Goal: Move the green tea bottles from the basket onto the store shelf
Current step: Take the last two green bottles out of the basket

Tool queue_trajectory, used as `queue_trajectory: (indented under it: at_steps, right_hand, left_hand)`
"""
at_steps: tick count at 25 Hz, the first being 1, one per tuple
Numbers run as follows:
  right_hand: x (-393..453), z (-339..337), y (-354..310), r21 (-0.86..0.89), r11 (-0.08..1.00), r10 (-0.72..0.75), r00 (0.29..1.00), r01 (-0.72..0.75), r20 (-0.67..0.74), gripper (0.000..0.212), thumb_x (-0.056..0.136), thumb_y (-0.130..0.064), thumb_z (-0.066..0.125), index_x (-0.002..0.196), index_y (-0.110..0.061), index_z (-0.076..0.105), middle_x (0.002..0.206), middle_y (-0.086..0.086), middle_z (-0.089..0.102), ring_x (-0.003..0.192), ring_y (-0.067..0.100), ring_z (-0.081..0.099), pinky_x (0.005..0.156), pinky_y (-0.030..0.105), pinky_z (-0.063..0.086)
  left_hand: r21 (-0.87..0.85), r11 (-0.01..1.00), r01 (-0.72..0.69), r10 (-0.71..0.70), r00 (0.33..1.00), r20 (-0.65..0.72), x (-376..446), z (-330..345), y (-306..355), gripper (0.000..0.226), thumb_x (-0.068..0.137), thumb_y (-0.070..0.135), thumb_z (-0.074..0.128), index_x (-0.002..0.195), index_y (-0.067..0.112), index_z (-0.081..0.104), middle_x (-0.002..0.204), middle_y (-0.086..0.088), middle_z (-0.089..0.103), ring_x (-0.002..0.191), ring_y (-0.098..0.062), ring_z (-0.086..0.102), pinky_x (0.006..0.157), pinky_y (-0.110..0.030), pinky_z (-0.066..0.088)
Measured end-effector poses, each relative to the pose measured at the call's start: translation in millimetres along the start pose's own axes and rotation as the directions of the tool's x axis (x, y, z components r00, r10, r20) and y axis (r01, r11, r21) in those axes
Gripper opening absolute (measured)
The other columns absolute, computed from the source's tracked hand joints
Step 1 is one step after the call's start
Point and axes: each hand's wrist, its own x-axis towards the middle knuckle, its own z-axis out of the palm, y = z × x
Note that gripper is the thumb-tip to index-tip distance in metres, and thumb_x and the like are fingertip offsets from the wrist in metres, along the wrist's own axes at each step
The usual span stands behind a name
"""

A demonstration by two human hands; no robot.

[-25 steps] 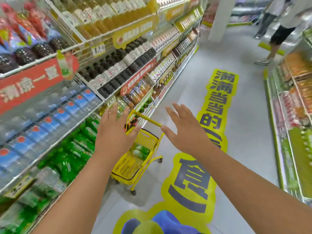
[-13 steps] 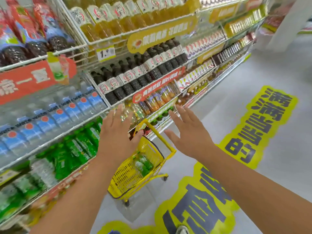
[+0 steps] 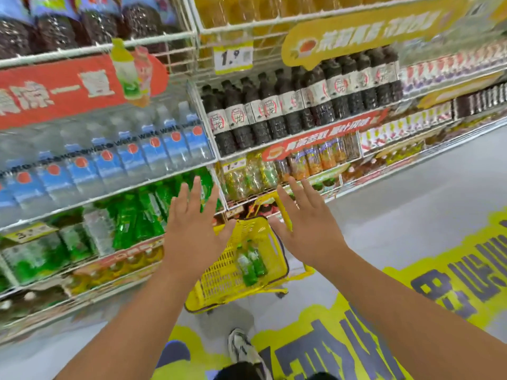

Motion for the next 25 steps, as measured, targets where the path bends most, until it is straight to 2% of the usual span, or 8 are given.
queue_trajectory:
  at_steps: [4,8,12,14,17,21,25]
  right_hand:
    - [32,38,17,-0.014,0.999,-0.04,0.996,0.041,0.081,0.08,0.1,-0.066,0.022,0.165,-0.019,0.028,0.173,0.012,0.017,0.16,0.036,0.014,0.127,0.056,0.022]
    - [57,85,26,-0.003,0.994,-0.103,0.975,0.105,0.199,0.086,0.097,-0.07,0.008,0.168,-0.022,0.013,0.176,0.007,0.001,0.162,0.031,-0.003,0.131,0.05,0.008]
    - [82,162,40,0.046,0.981,-0.195,0.948,0.19,0.252,0.079,0.101,-0.062,0.024,0.164,-0.016,0.03,0.173,0.013,0.018,0.16,0.036,0.015,0.127,0.054,0.021]
    - [89,216,47,0.059,0.968,-0.249,0.92,0.243,0.303,0.078,0.102,-0.061,0.023,0.164,-0.015,0.031,0.172,0.014,0.02,0.16,0.036,0.016,0.127,0.055,0.023]
    - [94,294,58,0.078,0.962,-0.271,0.89,0.261,0.366,0.081,0.098,-0.062,0.015,0.165,-0.017,0.026,0.174,0.013,0.015,0.161,0.036,0.01,0.128,0.052,0.019]
    - [95,385,79,0.102,0.962,-0.272,0.855,0.253,0.442,0.092,0.089,-0.065,0.003,0.167,-0.019,0.015,0.175,0.012,0.005,0.161,0.036,0.002,0.129,0.053,0.012]
    - [101,460,88,0.073,0.965,-0.257,0.85,0.252,0.459,0.086,0.095,-0.064,0.015,0.166,-0.016,0.018,0.174,0.014,0.011,0.161,0.037,0.008,0.13,0.053,0.011]
  left_hand:
    - [0.013,0.999,0.043,-0.043,0.997,0.065,15,39,0,0.081,0.092,0.069,0.038,0.16,0.025,0.031,0.171,-0.011,0.01,0.156,-0.036,0.011,0.124,-0.055,0.016]
    - [0.048,0.995,0.093,-0.098,0.988,0.119,12,88,1,0.08,0.092,0.068,0.038,0.158,0.023,0.035,0.169,-0.013,0.016,0.154,-0.038,0.017,0.122,-0.057,0.02]
    - [0.079,0.982,0.17,-0.18,0.973,0.146,6,163,-3,0.079,0.093,0.066,0.038,0.158,0.021,0.036,0.169,-0.014,0.019,0.154,-0.039,0.017,0.122,-0.057,0.022]
    - [0.058,0.975,0.212,-0.219,0.963,0.159,-3,210,-5,0.077,0.093,0.063,0.043,0.157,0.02,0.039,0.168,-0.014,0.02,0.154,-0.038,0.017,0.121,-0.058,0.023]
    - [0.047,0.971,0.234,-0.238,0.946,0.221,-17,284,-6,0.077,0.094,0.063,0.04,0.157,0.02,0.038,0.168,-0.016,0.021,0.154,-0.04,0.019,0.122,-0.058,0.021]
    - [0.053,0.969,0.24,-0.243,0.904,0.351,-29,379,-12,0.082,0.093,0.069,0.028,0.162,0.025,0.024,0.171,-0.011,0.007,0.157,-0.035,0.005,0.126,-0.052,0.011]
    - [0.043,0.958,0.283,-0.277,0.875,0.398,-29,455,-22,0.082,0.094,0.066,0.038,0.163,0.024,0.021,0.171,-0.011,0.006,0.157,-0.035,0.005,0.125,-0.052,0.012]
